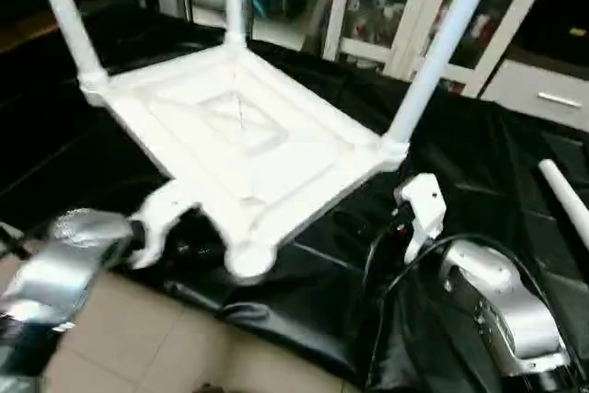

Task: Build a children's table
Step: Rotate table base

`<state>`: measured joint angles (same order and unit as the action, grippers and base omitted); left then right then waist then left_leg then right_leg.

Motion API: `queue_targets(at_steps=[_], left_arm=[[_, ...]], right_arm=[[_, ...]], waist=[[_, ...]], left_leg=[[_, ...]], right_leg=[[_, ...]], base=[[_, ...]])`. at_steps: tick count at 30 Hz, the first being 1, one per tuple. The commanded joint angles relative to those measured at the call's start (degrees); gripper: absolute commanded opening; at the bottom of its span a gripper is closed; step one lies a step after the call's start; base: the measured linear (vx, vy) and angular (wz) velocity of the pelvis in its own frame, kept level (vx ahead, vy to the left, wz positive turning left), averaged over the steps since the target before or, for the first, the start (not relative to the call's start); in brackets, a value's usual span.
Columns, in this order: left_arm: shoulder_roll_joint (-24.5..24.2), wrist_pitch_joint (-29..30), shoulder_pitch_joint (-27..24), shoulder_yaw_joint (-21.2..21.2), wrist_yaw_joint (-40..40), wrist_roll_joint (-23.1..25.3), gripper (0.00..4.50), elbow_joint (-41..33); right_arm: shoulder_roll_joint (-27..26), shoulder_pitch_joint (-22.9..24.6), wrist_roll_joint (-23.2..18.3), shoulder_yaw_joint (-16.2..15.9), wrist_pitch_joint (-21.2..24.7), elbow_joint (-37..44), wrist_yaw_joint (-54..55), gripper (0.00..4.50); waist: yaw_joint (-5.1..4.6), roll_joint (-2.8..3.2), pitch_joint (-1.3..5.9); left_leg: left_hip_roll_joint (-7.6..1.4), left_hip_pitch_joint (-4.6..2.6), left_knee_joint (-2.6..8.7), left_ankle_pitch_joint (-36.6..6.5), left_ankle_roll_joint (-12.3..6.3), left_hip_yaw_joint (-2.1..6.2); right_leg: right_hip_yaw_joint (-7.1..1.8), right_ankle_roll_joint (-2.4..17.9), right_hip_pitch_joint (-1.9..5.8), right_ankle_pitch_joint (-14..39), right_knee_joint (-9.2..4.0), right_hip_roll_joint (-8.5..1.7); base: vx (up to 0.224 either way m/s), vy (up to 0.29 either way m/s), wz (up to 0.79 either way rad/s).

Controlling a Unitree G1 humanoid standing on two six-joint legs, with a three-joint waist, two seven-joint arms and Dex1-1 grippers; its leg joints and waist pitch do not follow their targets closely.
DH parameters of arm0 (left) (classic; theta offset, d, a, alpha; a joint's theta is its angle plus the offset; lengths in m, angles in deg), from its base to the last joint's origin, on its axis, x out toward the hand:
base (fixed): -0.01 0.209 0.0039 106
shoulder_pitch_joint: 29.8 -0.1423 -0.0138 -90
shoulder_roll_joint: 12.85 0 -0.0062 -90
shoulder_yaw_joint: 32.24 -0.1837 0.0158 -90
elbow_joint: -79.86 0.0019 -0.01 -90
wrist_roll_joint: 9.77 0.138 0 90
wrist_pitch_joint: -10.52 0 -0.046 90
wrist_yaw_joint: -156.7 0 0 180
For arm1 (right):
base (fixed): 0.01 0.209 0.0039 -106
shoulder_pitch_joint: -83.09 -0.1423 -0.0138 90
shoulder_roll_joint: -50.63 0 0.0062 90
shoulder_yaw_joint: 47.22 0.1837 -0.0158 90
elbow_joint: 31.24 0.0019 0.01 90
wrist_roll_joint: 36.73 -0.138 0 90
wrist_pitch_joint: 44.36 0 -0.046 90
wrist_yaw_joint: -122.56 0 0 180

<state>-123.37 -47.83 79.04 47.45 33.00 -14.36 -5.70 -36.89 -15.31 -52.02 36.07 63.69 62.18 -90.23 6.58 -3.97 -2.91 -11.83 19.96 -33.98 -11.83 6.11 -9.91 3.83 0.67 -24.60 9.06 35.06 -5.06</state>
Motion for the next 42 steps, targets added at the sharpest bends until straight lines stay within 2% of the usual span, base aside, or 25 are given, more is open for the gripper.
queue_targets(at_steps=[1, 3, 4, 11, 18, 19, 20, 21, 24, 25, 26, 27, 28, 30, 31, 32, 34, 35, 36, 37, 38, 39, 40, 41, 42], left_arm=[[5.0, -3.7, 3.9, -4.3, -1.8, 1.8, 3.63, 3.4], [5.4, -3.9, 4.1, -4.5, -1.9, 1.9, 3.74, 3.6], [7.7, -5.5, 5.4, -6.1, -2.7, 2.8, 3.91, 5.5], [21.5, -14.7, 13.0, -10.2, -10.6, 7.0, 4.4, 19.9], [25.6, -16.8, 13.9, -11.7, -10.8, 6.4, 4.46, 19.7], [24.5, -15.9, 12.2, -11.0, -10.2, 5.3, 4.46, 15.8], [22.9, -13.9, 9.1, -8.9, -9.8, 2.9, 4.46, 8.8], [22.9, -13.9, 9.1, -8.9, -9.8, 2.9, 4.46, 8.8], [21.2, -10.1, 3.1, -3.2, -10.2, -2.3, 4.46, -3.1], [22.1, -8.7, 0.7, 1.0, -13.4, -3.8, 4.46, -6.8], [23.2, -9.2, -0.3, 4.2, -16.6, -4.2, 4.46, -7.7], [25.6, -10.1, -2.2, 10.4, -23.0, -4.9, 4.46, -8.7], [25.6, -10.1, -2.2, 10.4, -23.0, -4.9, 4.46, -8.7], [27.6, -15.0, -3.3, 14.8, -30.0, -3.5, 4.46, -7.9], [28.6, -16.5, -3.8, 16.3, -35.4, -1.5, 4.46, -7.2], [29.3, -17.2, -4.2, 17.2, -39.1, -0.2, 4.46, -6.9], [30.5, -16.2, -4.2, 17.9, -42.8, 0.6, 4.46, -6.1], [31.3, -14.8, -4.3, 18.3, -45.0, 0.9, 4.46, -6.2], [31.5, -15.9, -4.3, 17.3, -47.1, 2.8, 4.46, -5.7], [31.5, -16.9, -4.2, 16.6, -48.5, 4.2, 4.46, -5.3], [31.9, -17.1, -4.0, 15.9, -49.4, 5.2, 4.46, -5.1], [32.4, -17.3, -3.8, 15.1, -50.6, 6.4, 4.46, -4.9], [34.9, -16.4, -2.8, 13.8, -52.8, 7.7, 4.46, -4.2], [35.9, -16.4, -2.4, 13.3, -53.4, 8.1, 4.46, -3.7], [36.5, -16.5, -2.2, 12.9, -54.0, 8.4, 4.46, -3.2]], right_arm=[[0.0, -0.4, 1.5, 2.5, -1.3, -0.2, 3.2, 3.76], [-0.1, -0.5, 1.7, 2.6, -1.5, -0.3, 3.4, 3.76], [-0.2, -1.1, 2.7, 3.3, -2.0, -1.1, 5.1, 3.76], [-1.6, -5.1, 2.2, 10.2, -1.9, -4.6, 13.3, 3.76], [-2.1, -5.1, 1.8, 12.2, -1.8, -4.4, 15.5, 3.76], [-2.4, -4.8, 1.8, 12.1, -1.5, -3.6, 15.7, 3.76], [-2.8, -4.2, 1.4, 12.0, -0.8, -2.2, 15.9, 3.76], [-2.8, -4.2, 1.4, 12.0, -0.8, -2.2, 15.9, 3.76], [-3.9, -2.9, 1.0, 11.8, 1.1, 0.5, 16.7, 3.76], [-4.5, -2.1, 1.4, 11.3, 2.3, 1.6, 17.7, 3.76], [-4.8, -1.7, 2.6, 10.5, 2.7, 2.1, 18.8, 3.76], [-5.0, -1.3, 5.7, 8.7, 3.2, 2.8, 21.1, 3.76], [-5.0, -1.3, 5.7, 8.7, 3.2, 2.8, 21.1, 3.76], [-4.6, -1.6, 8.5, 6.2, 2.7, 2.6, 21.6, 3.76], [-5.6, -2.2, 9.0, 6.0, 2.8, 2.4, 22.8, 3.76], [-6.4, -2.5, 9.1, 6.0, 2.9, 2.3, 23.6, 3.76], [-7.6, -3.2, 8.8, 6.6, 3.0, 1.6, 25.0, 3.76], [-8.4, -3.6, 8.6, 7.1, 3.2, 1.2, 25.9, 3.76], [-8.9, -4.2, 8.7, 7.4, 3.1, 0.4, 26.7, 3.76], [-9.3, -4.6, 8.8, 7.5, 3.1, -0.2, 27.2, 3.76], [-9.5, -4.8, 8.7, 7.4, 3.1, -0.7, 27.1, 3.76], [-9.7, -5.1, 8.6, 7.3, 3.2, -1.3, 27.1, 3.76], [-10.5, -5.7, 7.6, 7.3, 3.2, -2.8, 26.6, 3.76], [-10.7, -5.7, 7.4, 7.1, 3.0, -3.3, 26.4, 3.76], [-10.7, -5.6, 8.2, 6.8, 3.0, -3.6, 26.8, 3.76]], waist=[[0.08, 1.19, 3.46], [0.23, 1.11, 3.58], [0.17, 1.04, 3.56], [0.12, 0.61, 3.66], [-0.54, 0.78, 4.12], [-0.64, 1.79, 4.1], [-0.92, 1.29, 4.04], [-1.09, 1.43, 3.98], [-1.35, 1.95, 3.88], [-1.44, 1.57, 3.7], [-1.4, 1.71, 3.47], [-1.67, 0.73, 3.28], [-1.64, 1.27, 3.1], [-1.8, 1.34, 2.95], [-2.01, 0.25, 2.96], [-2.27, 1.03, 3.02], [-3.01, 1.21, 3.14], [-3.62, 2.5, 3.3], [-3.86, 2.94, 3.31], [-3.98, 3.27, 3.32], [-4.14, 2.9, 3.63], [-3.84, 2.08, 3.65], [-3.79, 0.72, 3.68], [-3.58, -0.08, 3.8], [-1.89, -1.84, 5.07]], left_leg=[[-0.65, -0.24, 4.48, -10.9, 0.63, -0.12], [-0.67, -0.49, 4.3, -10.4, 0.61, -0.22], [-0.71, 0.22, 4.45, -9.3, 0.59, -0.01], [-0.52, -0.07, 4.19, -11.2, 0.53, -0.05], [-0.46, 0.57, 3.73, -5.8, -1.48, 0.02], [-0.49, 0.46, 3.75, -6.1, -1.65, 0.1], [-0.55, 0.44, 3.69, -6.6, -1.79, -0.05], [-1.0, 0.84, 3.95, -6.7, -1.75, 0.23], [-1.0, 0.17, 3.75, -8.1, -1.99, -0.16], [-1.14, 0.45, 3.9, -8.5, -1.96, -0.15], [-0.99, 0.49, 3.99, -9.0, -1.98, -0.17], [-0.95, 0.57, 4.0, -10.3, -1.81, -0.26], [-0.82, 0.38, 4.12, -11.8, -1.26, -0.25], [-0.68, 0.29, 4.31, -14.6, -0.79, -0.08], [-0.86, 0.18, 4.39, -15.7, -0.4, 0.15], [-1.21, -0.14, 4.61, -17.1, 0.52, 0.75], [-2.74, -1.18, 5.4, -18.4, 0.25, 1.85], [-7.07, -2.62, 7.54, -16.8, -2.0, 4.34], [-9.39, -2.65, 8.47, -15.1, -3.78, 5.37], [-12.32, -3.07, 9.26, -12.5, -8.05, 5.06], [-12.29, -3.3, 8.85, -11.0, -9.66, 4.85], [-10.82, -2.87, 7.75, -10.7, -12.91, 3.07], [-5.51, -1.58, 4.45, -13.9, -14.77, -0.28], [0.85, -0.94, -1.12, -16.4, -13.78, -2.94], [5.16, 2.38, -10.88, -16.8, -12.93, -1.95]], right_leg=[[-2.46, 8.2, 3.29, 12.3, -3.81, -2.21], [-2.53, 8.3, 3.13, 11.7, -3.74, -2.29], [-2.51, 8.6, 3.68, 10.4, -3.49, -2.39], [-2.33, 6.0, 3.56, 15.9, -4.43, -2.58], [-2.29, 9.0, 4.41, 5.7, -3.31, -2.41], [-2.29, 9.6, 4.37, 5.6, -3.2, -2.44], [-2.29, 9.8, 4.37, 5.6, -3.36, -2.4], [-2.3, 10.7, 4.75, 5.2, -3.05, -2.83], [-2.3, 11.6, 4.07, 7.0, -3.12, -2.34], [-2.27, 11.4, 4.22, 8.2, -3.1, -2.32], [-2.24, 10.9, 4.05, 9.5, -3.49, -2.22], [-2.13, 9.8, 4.0, 12.5, -3.88, -2.04], [-2.08, 8.3, 3.73, 16.7, -4.38, -2.07], [-1.92, 5.6, 3.5, 20.9, -5.1, -1.84], [-1.6, 3.8, 3.28, 22.8, -5.29, -1.44], [-0.89, 3.0, 3.01, 22.0, -5.2, -0.52], [0.05, 4.8, 2.64, 18.3, -4.97, 0.51], [0.82, 9.3, 2.08, 10.4, -2.66, 0.68], [1.22, 10.8, 1.94, 7.1, -1.14, 0.24], [2.17, 13.4, 0.58, 3.2, 1.82, -0.39], [2.05, 14.3, 0.41, 1.8, 2.12, -0.74], [1.7, 18.2, 0.3, -1.3, 1.72, -1.49], [1.32, 25.1, 0.78, -1.9, -0.96, -1.26], [1.28, 27.4, 1.42, 1.0, -4.6, -0.22], [-0.79, 28.0, 4.75, 9.4, -6.83, -2.8]], base=[[0.0, 0.0, 0.0], [0.0, 0.0, 0.0], [0.0, 0.0, 0.0], [0.0, 0.0, 0.0], [0.0, 0.0, 0.0], [0.0, 0.0, 0.0], [0.0, 0.0, 0.0], [0.0, 0.0, 0.0], [0.0, 0.0, 0.0], [0.0, 0.0, 0.0], [0.0, 0.0, 0.0], [0.0, 0.0, 0.0], [0.0, 0.0, 0.0], [0.0, 0.0, 0.0], [0.0, 0.0, 0.0], [0.0, 0.0, 0.0], [0.0, 0.0, 0.0], [0.023, -0.063, 0.11], [0.02, -0.104, 0.18], [0.02, -0.104, 0.18], [0.032, -0.156, 0.19], [0.054, -0.226, 0.16], [0.054, -0.226, 0.16], [0.036, -0.176, 0.07], [-0.007, -0.119, -0.03]])
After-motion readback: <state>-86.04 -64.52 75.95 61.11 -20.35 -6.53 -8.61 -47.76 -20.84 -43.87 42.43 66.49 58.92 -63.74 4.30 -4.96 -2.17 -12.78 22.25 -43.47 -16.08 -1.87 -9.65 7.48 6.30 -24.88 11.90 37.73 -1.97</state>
